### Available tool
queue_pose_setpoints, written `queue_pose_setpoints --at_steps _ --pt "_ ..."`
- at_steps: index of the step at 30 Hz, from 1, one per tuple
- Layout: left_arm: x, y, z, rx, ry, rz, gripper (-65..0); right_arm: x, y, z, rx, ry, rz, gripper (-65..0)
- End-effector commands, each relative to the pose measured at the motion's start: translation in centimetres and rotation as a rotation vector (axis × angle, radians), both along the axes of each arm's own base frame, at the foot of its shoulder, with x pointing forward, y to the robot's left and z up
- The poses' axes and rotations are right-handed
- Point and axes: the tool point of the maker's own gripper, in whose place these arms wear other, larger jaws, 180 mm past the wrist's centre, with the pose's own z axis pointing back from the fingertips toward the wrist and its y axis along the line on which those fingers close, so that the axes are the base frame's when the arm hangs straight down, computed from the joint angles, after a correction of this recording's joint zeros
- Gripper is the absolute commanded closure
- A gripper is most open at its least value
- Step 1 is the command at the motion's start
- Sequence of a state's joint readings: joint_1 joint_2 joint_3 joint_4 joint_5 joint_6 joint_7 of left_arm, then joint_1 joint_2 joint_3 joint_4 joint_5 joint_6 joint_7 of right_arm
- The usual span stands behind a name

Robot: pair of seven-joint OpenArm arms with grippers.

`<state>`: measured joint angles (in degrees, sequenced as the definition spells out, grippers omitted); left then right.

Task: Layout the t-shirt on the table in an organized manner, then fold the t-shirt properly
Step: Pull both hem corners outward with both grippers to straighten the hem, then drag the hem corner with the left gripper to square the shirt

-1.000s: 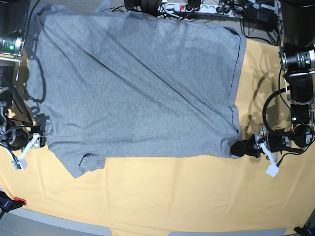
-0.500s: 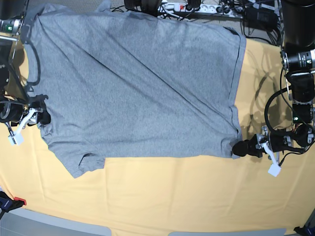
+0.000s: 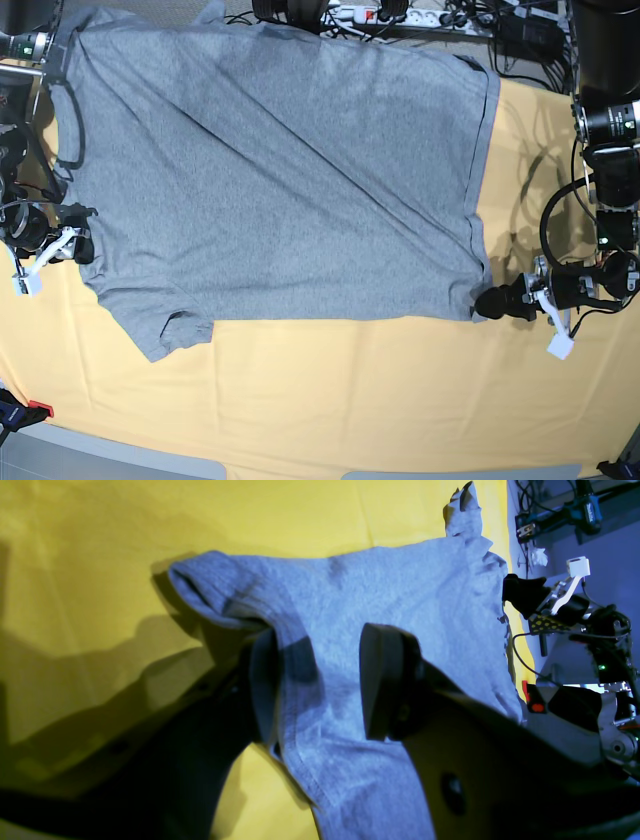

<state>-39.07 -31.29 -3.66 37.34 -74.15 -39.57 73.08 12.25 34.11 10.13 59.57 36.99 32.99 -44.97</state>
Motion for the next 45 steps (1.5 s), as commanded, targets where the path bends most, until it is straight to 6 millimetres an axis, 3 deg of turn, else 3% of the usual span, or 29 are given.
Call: queue_pose_setpoints --at_steps 1,6,11,12,15,16,22,28,33,43,44,45 --pt "1.4 0.8 2.7 -0.009 -0.078 0.020 -28.6 0.1 -0.3 0.4 -0.013 0.010 0.008 -31.6" --pt "1.4 0.9 2.7 -0.007 -0.077 0.021 -28.6 0.0 -1.6 -0.2 -0.063 0.036 -0.073 -30.0" --pt "1.4 0.9 2.8 -0.010 -0.079 0.022 -26.6 0.0 -0.4 0.0 -0.031 0.020 -0.002 -29.3" --pt "1.4 0.9 2.8 -0.013 -0.081 0.022 -23.2 0.1 0.0 0.1 -0.022 0.014 0.018 -24.8" --pt "1.7 0.9 3.2 -0.015 -0.092 0.027 -6.2 0.4 0.6 0.6 -0.008 -0.013 0.066 0.0" --pt "1.9 0.9 3.5 -0.015 -0.099 0.027 -0.1 0.7 0.8 0.9 -0.004 -0.033 0.073 0.0" --pt "3.5 0.9 6.5 -0.016 -0.166 0.029 0.0 1.8 -0.3 2.7 0.014 -0.135 0.028 0.0" --pt "5.5 1.5 8.8 -0.017 -0.255 0.090 0.0 2.9 -3.9 6.2 0.033 -0.244 -0.101 0.0" --pt "6.1 2.0 8.5 0.030 -0.272 0.116 0.0 4.2 -5.4 8.8 0.043 -0.310 -0.149 0.0" --pt "5.4 1.7 7.4 0.062 -0.226 0.079 0.0 3.9 -5.2 8.3 0.038 -0.280 -0.143 0.0" --pt "5.3 1.8 7.2 0.062 -0.222 0.080 -3.6 3.8 -5.2 8.2 0.038 -0.278 -0.143 0.0" --pt "5.3 1.8 7.1 0.063 -0.220 0.081 -12.4 3.7 -5.2 8.0 0.037 -0.273 -0.142 0.0"
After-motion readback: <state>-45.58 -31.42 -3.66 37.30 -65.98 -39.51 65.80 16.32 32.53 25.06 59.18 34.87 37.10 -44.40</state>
